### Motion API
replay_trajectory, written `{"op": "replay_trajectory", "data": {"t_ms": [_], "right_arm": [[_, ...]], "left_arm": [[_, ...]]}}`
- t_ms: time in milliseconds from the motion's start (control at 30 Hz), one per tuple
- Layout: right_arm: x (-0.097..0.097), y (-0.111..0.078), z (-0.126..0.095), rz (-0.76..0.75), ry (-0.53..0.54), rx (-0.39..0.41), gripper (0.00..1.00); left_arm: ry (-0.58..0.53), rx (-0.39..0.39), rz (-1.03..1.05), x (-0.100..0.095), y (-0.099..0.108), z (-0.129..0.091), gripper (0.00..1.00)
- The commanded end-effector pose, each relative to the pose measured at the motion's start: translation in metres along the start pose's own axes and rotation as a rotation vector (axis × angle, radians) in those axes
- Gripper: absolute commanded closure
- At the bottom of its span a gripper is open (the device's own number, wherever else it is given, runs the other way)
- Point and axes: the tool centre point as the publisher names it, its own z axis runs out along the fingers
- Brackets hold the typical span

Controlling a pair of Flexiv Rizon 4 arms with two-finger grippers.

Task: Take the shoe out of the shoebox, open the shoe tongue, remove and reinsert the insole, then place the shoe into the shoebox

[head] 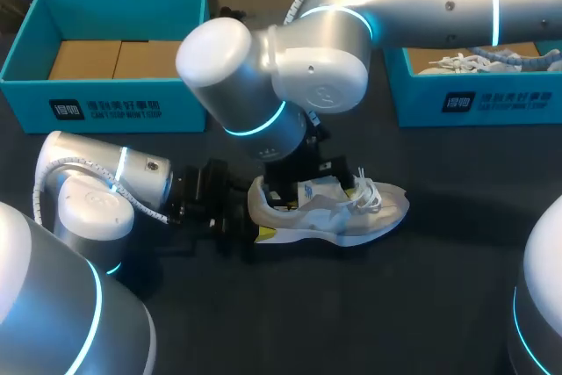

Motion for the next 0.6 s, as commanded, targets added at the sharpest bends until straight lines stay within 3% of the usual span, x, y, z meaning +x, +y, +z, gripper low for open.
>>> {"op": "replay_trajectory", "data": {"t_ms": [33,133,167,200,367,400,433,600], "right_arm": [[-0.008,-0.003,-0.008,0.016,-0.006,-0.003,0.00],[-0.014,-0.004,-0.017,0.025,-0.012,0.001,0.03],[-0.014,-0.004,-0.018,0.024,-0.013,0.004,0.18],[-0.015,-0.004,-0.021,0.017,-0.016,-0.002,0.41],[-0.017,-0.003,-0.023,0.012,-0.019,0.003,0.76],[-0.018,-0.003,-0.024,0.014,-0.019,0.003,0.93],[-0.019,-0.003,-0.024,0.016,-0.018,0.003,1.00],[-0.023,-0.001,-0.026,0.007,-0.004,-0.008,1.00]], "left_arm": [[0.001,-0.002,0.000,0.000,0.000,0.000,1.00],[0.001,-0.002,0.000,0.000,0.000,0.000,1.00],[0.001,-0.002,0.000,0.000,0.000,0.000,1.00],[0.001,-0.002,0.000,0.000,0.000,0.000,1.00],[0.001,-0.002,0.000,0.000,0.000,0.000,1.00],[0.001,-0.002,0.000,0.000,0.000,0.000,1.00],[0.001,-0.002,0.000,0.000,0.000,0.000,1.00],[0.001,-0.002,0.000,0.000,0.000,0.000,1.00]]}}
